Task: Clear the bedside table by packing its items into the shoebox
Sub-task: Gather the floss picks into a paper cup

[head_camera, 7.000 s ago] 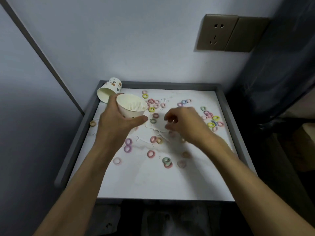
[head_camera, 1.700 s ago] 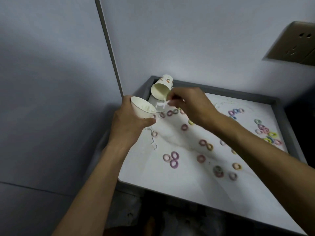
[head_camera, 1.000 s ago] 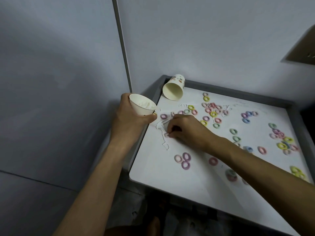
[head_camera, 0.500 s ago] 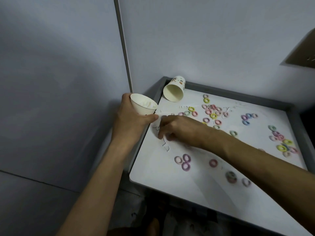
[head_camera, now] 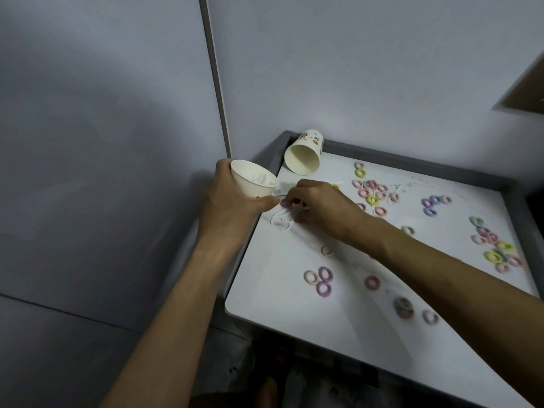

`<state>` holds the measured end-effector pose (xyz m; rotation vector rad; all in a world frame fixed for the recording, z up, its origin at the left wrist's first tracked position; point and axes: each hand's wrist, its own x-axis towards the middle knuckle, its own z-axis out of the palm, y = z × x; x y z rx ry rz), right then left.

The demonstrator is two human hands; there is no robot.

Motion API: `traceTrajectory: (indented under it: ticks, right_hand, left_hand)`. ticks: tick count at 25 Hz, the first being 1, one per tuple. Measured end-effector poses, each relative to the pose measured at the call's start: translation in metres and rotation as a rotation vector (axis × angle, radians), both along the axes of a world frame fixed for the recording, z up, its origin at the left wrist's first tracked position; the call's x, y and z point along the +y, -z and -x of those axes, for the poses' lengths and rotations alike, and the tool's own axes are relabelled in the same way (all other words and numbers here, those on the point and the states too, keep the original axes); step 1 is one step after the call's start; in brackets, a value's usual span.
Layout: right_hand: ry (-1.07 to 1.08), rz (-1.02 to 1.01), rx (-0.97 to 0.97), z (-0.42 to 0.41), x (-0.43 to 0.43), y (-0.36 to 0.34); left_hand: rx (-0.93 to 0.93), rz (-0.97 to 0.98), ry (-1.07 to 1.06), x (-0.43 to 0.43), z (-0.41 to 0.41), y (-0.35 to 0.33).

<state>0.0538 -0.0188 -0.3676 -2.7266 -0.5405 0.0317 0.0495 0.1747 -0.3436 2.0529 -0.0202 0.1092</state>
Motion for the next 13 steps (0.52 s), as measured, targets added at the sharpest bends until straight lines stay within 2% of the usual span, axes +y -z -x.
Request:
traceTrajectory:
  ticks: [13]
  right_hand:
    - [-0.093,0.239,0.013,0.004,0.007,-0.009]
  left_hand:
    - [0.020,0.023,0.004,-0.002,0.001,-0.001]
